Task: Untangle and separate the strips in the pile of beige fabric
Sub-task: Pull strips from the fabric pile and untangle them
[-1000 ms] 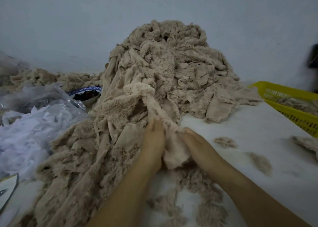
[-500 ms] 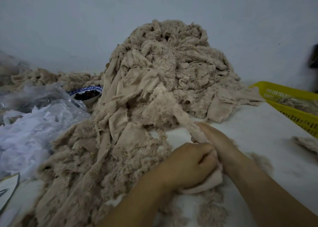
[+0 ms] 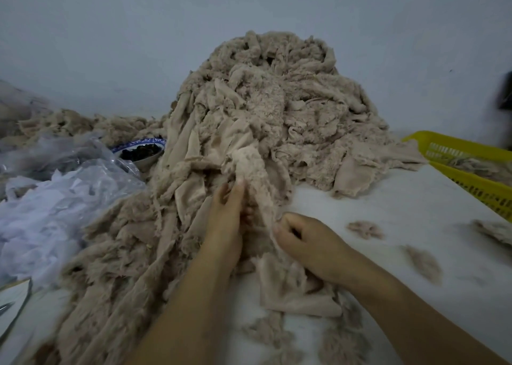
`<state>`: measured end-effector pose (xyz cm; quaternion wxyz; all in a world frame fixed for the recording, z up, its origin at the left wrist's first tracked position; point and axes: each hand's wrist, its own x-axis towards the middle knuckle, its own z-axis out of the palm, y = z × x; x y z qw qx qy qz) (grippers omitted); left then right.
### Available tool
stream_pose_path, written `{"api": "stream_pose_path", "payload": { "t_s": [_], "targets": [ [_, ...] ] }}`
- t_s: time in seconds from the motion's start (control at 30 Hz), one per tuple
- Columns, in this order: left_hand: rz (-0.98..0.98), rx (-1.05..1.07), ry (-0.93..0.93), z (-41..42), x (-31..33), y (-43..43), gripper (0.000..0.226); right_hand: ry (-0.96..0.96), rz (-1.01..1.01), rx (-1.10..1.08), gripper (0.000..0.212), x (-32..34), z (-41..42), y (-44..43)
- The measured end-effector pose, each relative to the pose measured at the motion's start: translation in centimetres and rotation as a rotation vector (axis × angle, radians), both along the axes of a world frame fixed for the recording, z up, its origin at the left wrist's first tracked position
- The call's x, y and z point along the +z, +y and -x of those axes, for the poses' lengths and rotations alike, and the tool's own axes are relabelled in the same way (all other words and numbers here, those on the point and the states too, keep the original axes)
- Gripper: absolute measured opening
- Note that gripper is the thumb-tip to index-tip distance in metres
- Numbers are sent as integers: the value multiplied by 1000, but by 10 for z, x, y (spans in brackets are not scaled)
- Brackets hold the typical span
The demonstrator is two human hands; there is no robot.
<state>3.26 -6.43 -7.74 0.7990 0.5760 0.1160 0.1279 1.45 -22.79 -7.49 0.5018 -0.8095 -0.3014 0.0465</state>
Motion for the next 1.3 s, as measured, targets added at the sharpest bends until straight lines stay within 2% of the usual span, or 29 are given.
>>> {"api": "stream_pose_path", "payload": {
  "t_s": [0.03,0.1,0.17,0.2,0.27,0.3,0.37,0.43,0.5,0.6,0.67,0.8,0.87,0.93,1.0,1.03,1.13,1.17,1.27,1.3],
  "targets": [
    [-1,38,-4,-1,1,2,47,10,23,26,39,-2,1,0],
    [-197,264,0,-1,7,6,19,0,80,5,39,-5,0,-4],
    [-381,438,-173,8,15,6,22,-62,124,-138,39,-8,-5,-11],
    [-448,404,-279,16,21,0,23,-95,114,-238,37,-9,-8,-14],
    [-599,126,-374,32,26,-22,20,-42,-87,-435,31,-7,-13,-18],
    [-688,-46,-370,38,23,-36,18,76,-256,-483,32,-4,-14,-19],
    [-828,-278,-390,45,19,-57,17,384,-537,-362,45,1,-15,-23],
    [-891,-388,-399,46,18,-63,18,563,-580,-174,50,2,-11,-25],
    [-981,-485,-385,46,18,-63,18,627,-523,-165,56,1,-11,-27],
    [-1102,-621,-366,51,18,-64,21,724,-543,-224,28,1,-13,-32],
    [-1044,-705,-341,56,20,-67,26,734,-584,-192,25,2,-15,-35],
    [-904,-901,-275,57,25,-70,20,740,-489,-169,29,1,-25,-30],
    [-869,-979,-258,59,23,-69,18,814,-517,-178,38,-1,-34,-27],
    [-706,-1010,-203,58,23,-64,18,744,-567,-235,49,-2,-37,-23],
    [-419,-947,-117,55,22,-57,19,544,-540,-314,53,-2,-32,-22],
    [-294,-846,-74,52,21,-54,21,430,-470,-350,51,1,-28,-20],
    [-106,-380,27,33,16,-44,29,59,-136,-360,48,5,-18,-9],
    [-41,-298,50,27,14,-41,29,-16,-63,-333,45,6,-13,-3],
    [220,-331,99,16,17,-29,26,-127,81,-158,43,3,-2,10],
    [341,-362,99,12,19,-24,32,-163,131,-101,44,1,1,12]
  ]
}}
